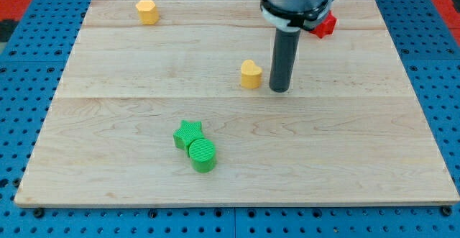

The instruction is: Push the yellow heart to the yellow hexagon

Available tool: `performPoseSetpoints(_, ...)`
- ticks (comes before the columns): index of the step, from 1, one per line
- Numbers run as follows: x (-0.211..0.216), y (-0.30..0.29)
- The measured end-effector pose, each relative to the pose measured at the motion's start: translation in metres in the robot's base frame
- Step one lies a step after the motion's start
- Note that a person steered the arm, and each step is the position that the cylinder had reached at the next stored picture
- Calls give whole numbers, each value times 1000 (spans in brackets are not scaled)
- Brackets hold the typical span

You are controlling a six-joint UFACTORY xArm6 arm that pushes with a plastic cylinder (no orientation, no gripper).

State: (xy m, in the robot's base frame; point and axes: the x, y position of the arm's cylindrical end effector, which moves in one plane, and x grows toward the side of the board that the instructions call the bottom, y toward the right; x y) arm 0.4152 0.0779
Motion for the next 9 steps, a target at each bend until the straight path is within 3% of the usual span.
performPoseSetpoints(2, -42, -168)
performPoseSetpoints(3, -4, -129)
performPoseSetpoints(4, 14, -174)
performPoseSetpoints(5, -32, -223)
performPoseSetpoints(6, -65, -231)
performPoseSetpoints(8, -43, -180)
performPoseSetpoints(9, -57, -143)
